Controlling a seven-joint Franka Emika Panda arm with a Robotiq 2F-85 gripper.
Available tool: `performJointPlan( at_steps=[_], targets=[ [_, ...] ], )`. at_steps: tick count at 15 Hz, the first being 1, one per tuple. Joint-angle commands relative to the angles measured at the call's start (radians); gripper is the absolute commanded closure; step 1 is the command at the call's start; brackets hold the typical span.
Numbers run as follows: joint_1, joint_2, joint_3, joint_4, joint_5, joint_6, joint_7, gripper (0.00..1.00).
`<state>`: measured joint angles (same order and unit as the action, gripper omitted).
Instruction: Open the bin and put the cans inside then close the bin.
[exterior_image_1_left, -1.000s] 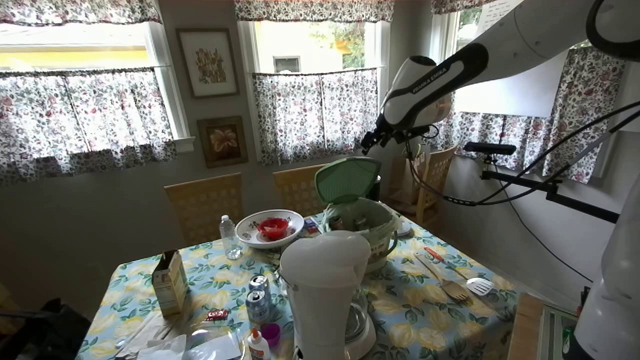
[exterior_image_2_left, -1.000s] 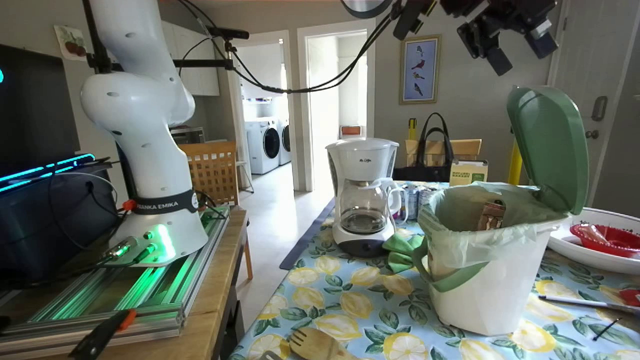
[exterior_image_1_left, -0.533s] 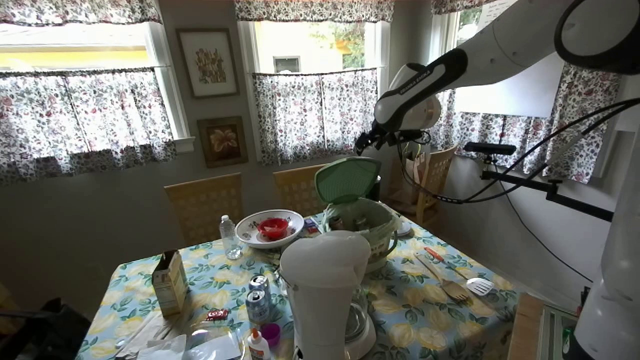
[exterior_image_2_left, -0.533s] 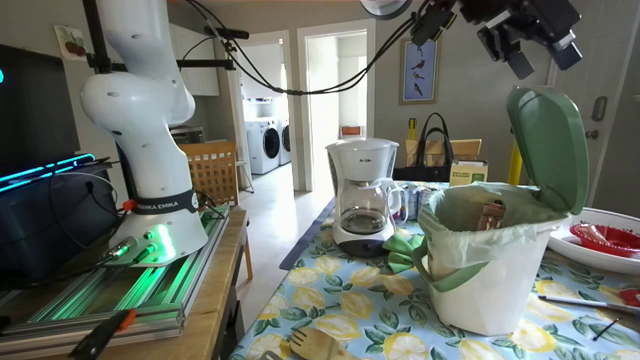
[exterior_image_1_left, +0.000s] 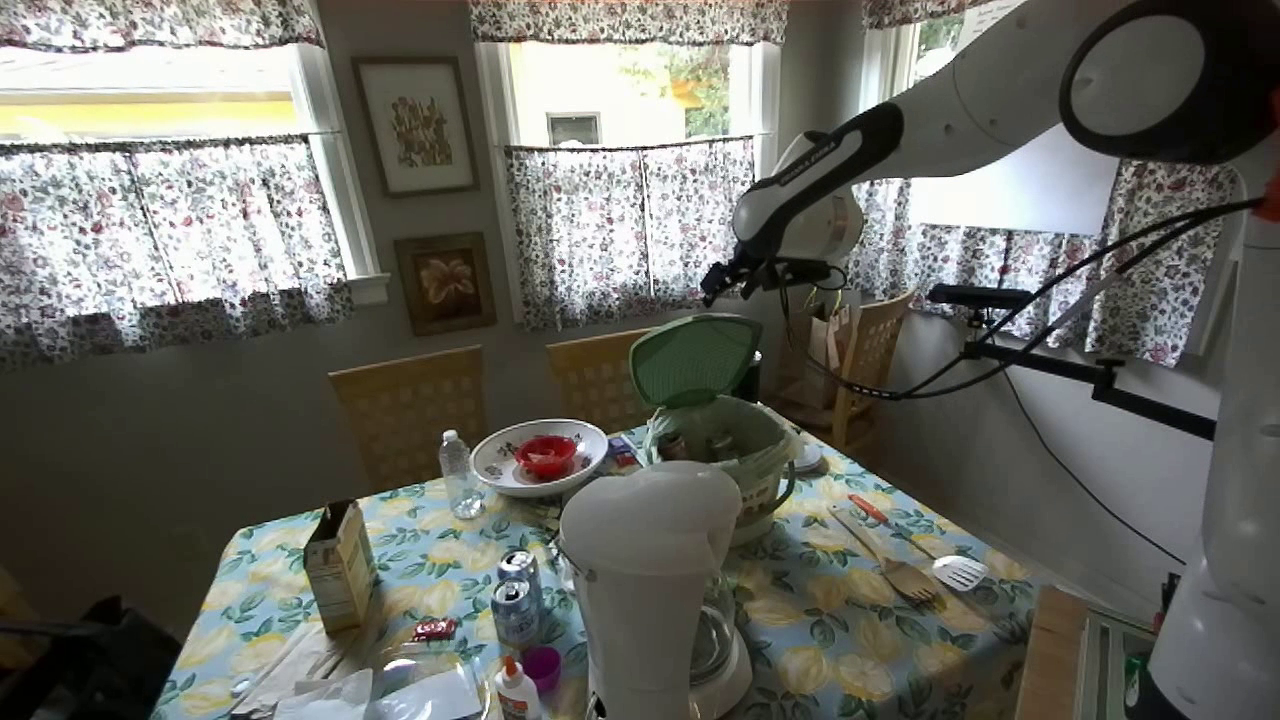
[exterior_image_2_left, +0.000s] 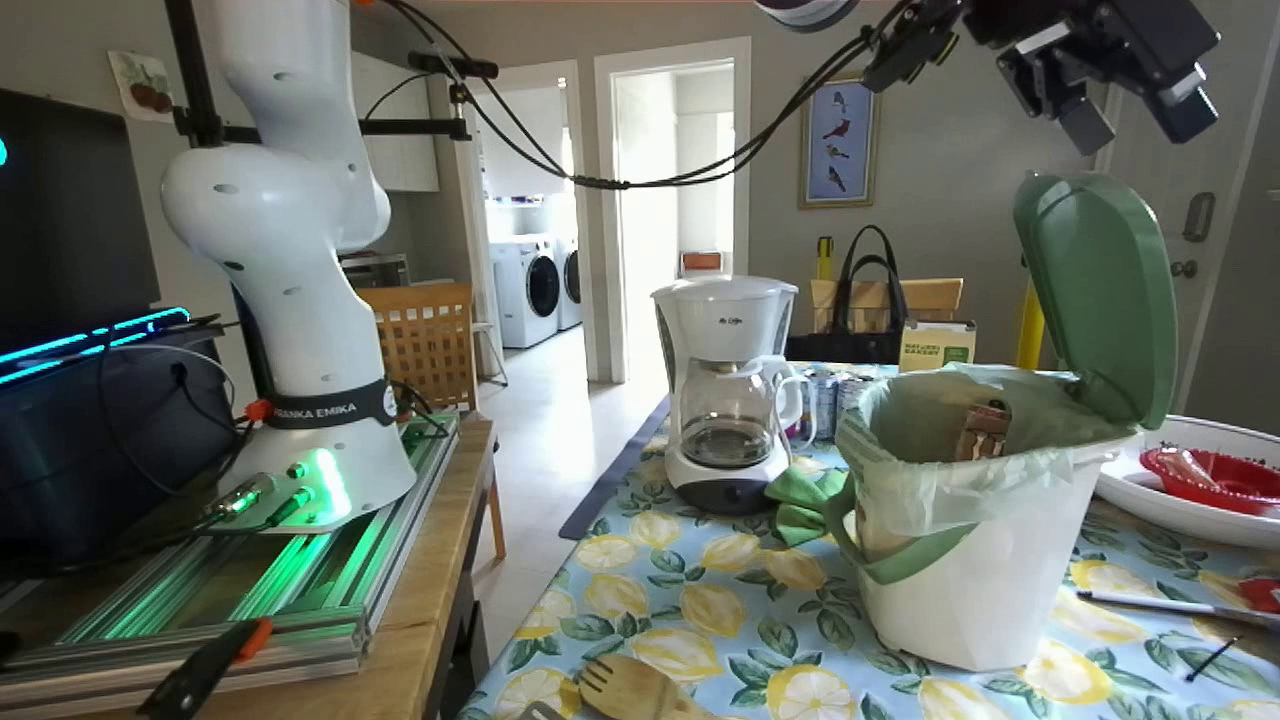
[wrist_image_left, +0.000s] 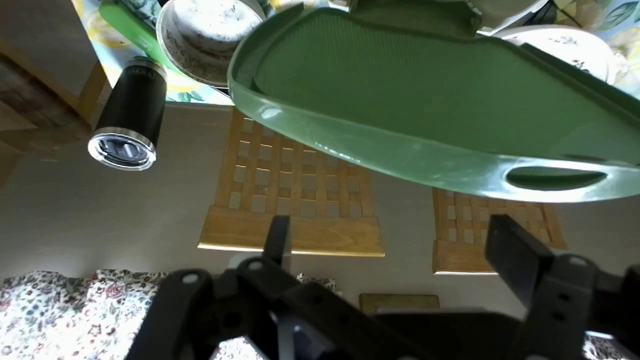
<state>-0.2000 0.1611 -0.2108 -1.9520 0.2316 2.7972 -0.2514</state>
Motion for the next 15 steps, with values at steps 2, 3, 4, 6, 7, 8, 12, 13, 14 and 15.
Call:
performJointPlan(
  at_steps=[2, 3, 4, 6, 7, 8, 12, 13, 14, 15],
  targets=[
    [-0.025, 0.074, 0.018, 0.085, 0.057, -0.027, -0.037, 0.00],
    [-0.026, 0.081, 0.019, 0.093, 0.058, -0.039, -0.034, 0.00],
    [-0.027, 0.087, 0.020, 0.098, 0.057, -0.047, -0.034, 0.00],
    [-0.028, 0.095, 0.020, 0.110, 0.055, -0.086, -0.029, 0.00],
    [-0.027, 0.095, 0.019, 0.113, 0.051, -0.107, -0.023, 0.00],
    [-0.055, 0.091, 0.050, 0.115, 0.035, -0.130, -0.011, 0.00],
    [-0.070, 0.082, 0.068, 0.126, 0.040, -0.210, -0.013, 0.00],
    [-0.070, 0.080, 0.070, 0.125, 0.034, -0.224, -0.011, 0.00],
    [-0.071, 0.078, 0.071, 0.124, 0.033, -0.240, -0.012, 0.00],
    [-0.069, 0.075, 0.071, 0.119, 0.028, -0.252, -0.010, 0.00]
  ],
)
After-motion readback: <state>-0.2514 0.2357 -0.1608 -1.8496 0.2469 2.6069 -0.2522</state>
